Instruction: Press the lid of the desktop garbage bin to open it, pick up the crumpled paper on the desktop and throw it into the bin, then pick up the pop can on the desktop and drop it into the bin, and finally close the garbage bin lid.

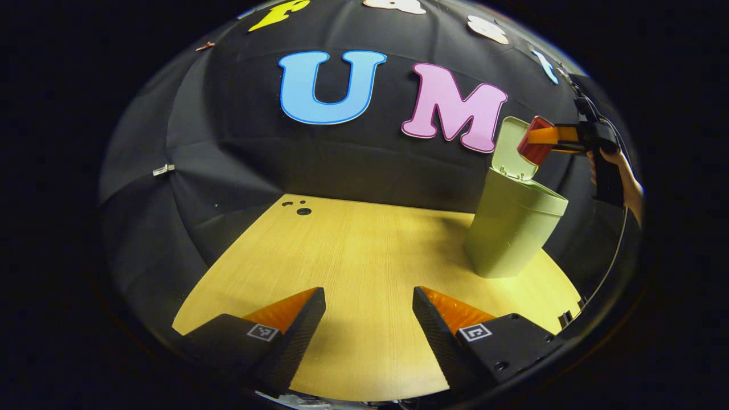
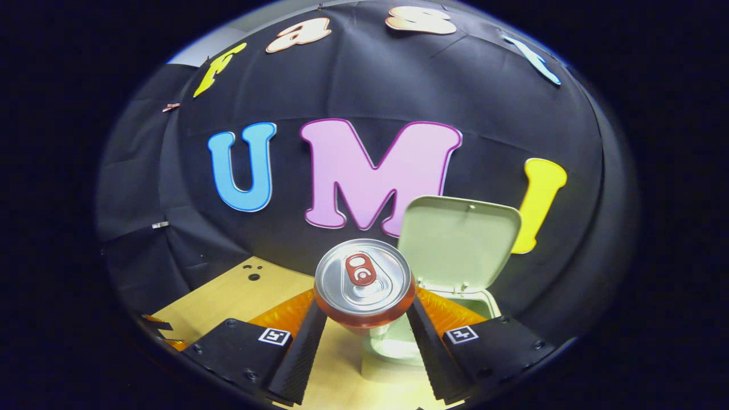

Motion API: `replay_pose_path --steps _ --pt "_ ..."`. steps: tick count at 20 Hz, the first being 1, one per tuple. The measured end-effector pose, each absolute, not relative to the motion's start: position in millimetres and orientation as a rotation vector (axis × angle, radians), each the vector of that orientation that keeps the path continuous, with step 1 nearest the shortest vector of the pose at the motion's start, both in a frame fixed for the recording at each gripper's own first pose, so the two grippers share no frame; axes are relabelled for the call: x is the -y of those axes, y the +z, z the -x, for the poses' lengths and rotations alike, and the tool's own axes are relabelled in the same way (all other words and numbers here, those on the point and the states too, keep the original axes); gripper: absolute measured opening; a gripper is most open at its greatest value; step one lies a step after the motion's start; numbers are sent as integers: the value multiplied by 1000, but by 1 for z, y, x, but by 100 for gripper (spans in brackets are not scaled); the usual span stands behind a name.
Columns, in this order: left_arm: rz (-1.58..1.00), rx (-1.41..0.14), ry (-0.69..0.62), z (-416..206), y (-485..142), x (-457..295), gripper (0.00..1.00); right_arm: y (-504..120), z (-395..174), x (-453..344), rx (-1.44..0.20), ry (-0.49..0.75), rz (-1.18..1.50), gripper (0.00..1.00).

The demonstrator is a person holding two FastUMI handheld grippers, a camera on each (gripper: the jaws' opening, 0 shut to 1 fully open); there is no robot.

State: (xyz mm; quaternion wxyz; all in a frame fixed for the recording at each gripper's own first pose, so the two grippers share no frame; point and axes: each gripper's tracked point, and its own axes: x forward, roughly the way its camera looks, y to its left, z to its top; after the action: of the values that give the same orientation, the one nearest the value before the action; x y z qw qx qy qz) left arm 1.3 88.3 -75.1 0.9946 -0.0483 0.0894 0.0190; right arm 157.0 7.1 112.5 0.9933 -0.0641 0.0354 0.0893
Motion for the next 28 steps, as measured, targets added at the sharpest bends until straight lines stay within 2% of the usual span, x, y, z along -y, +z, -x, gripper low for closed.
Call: replay_pose_path --steps 6,13,23,26,28 --pt "134 -200 86 -3 -82 -85 99 99 -165 39 -98 126 115 83" --pt "177 -201 156 -15 -71 -58 99 65 -182 56 -162 170 100 83" --pt "136 -212 147 -25 -67 -31 99 49 -202 70 -193 172 84 83" --pt "127 -215 148 -28 -65 -32 99 55 -204 71 -178 154 84 84" --pt "119 -215 146 -30 -64 -33 99 63 -203 68 -156 154 77 90"
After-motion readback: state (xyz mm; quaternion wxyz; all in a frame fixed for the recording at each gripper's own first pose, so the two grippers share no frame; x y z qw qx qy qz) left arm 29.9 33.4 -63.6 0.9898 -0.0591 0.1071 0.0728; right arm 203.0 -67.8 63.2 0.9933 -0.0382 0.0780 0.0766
